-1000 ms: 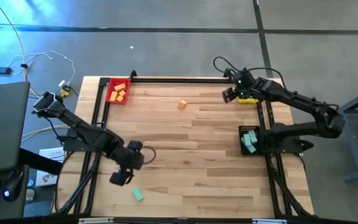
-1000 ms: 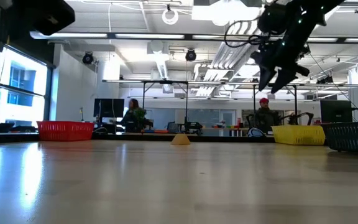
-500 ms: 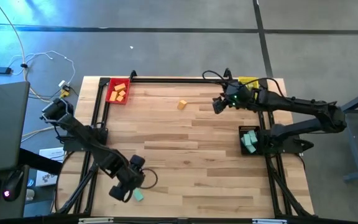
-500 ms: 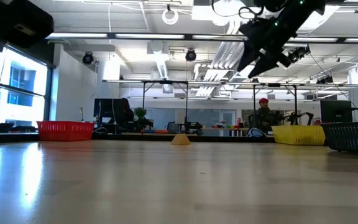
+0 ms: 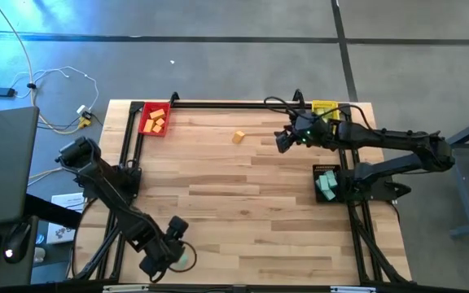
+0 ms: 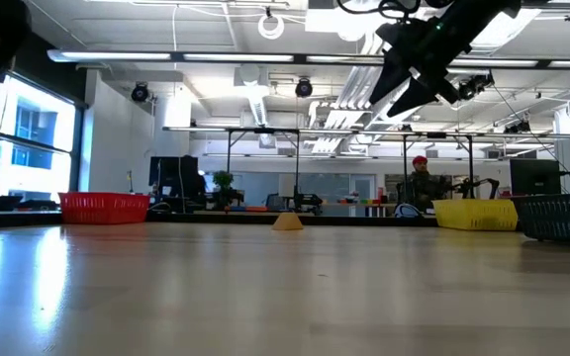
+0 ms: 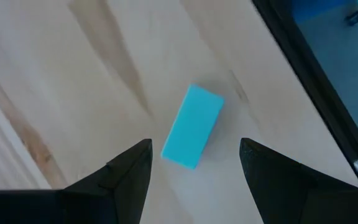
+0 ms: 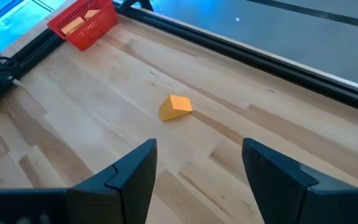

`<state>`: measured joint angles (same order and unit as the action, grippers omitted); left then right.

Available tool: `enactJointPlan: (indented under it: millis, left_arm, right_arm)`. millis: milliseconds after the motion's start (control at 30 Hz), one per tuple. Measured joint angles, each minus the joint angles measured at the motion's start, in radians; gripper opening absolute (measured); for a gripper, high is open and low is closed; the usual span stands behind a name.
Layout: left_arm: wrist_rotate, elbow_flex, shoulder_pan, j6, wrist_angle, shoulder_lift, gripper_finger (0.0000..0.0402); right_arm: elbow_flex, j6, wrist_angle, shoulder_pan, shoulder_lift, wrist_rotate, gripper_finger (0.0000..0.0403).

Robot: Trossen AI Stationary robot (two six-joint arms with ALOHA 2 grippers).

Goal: Sort & place blocks by color
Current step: Put the blue block into the black bin

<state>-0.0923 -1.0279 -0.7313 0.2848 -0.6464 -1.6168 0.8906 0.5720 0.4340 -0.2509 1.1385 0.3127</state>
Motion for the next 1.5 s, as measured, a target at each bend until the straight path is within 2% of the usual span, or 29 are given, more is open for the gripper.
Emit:
enactJointPlan:
  millis: [300, 433, 800, 900, 1033, 1267, 1433, 1500]
  left_arm:
    - [-0.028, 0.0, -0.018, -0.062, 0.035, -0.094, 0.0227]
    - [-0.073, 0.0, -0.017, -0.103, 0.041, -0.132, 0.0227]
    - [-0.065, -0.003, -0.013, -0.123, 0.049, -0.201, 0.0227]
    - [-0.061, -0.003, -0.009, -0.11, 0.054, -0.203, 0.0223]
    - [-0.057, -0.001, -0.008, -0.077, 0.068, -0.204, 0.0191]
    - [-0.061, -0.001, -0.001, 0.039, 0.09, -0.205, 0.0098]
    - [-0.087, -0.002, 0.01, 0.103, 0.109, -0.207, 0.0094]
    - [-0.133, -0.002, 0.014, 0.124, 0.116, -0.208, 0.0094]
  right_arm:
    - [0.0, 0.008, 0.002, 0.018, 0.0, 0.009, 0.0222]
    - [0.0, 0.007, 0.002, 0.018, 0.0, 0.01, 0.0222]
    - [0.0, 0.007, 0.002, 0.018, 0.0, 0.007, 0.0222]
    - [0.0, 0.014, 0.002, 0.024, 0.0, -0.037, 0.0222]
    - [0.0, 0.007, 0.002, 0.076, 0.0, -0.089, 0.0222]
    - [0.0, 0.019, 0.002, 0.231, 0.0, -0.096, 0.0222]
    - [0.0, 0.08, 0.002, 0.355, 0.0, -0.093, 0.0222]
    - [0.0, 0.113, 0.002, 0.398, 0.0, -0.084, 0.0222]
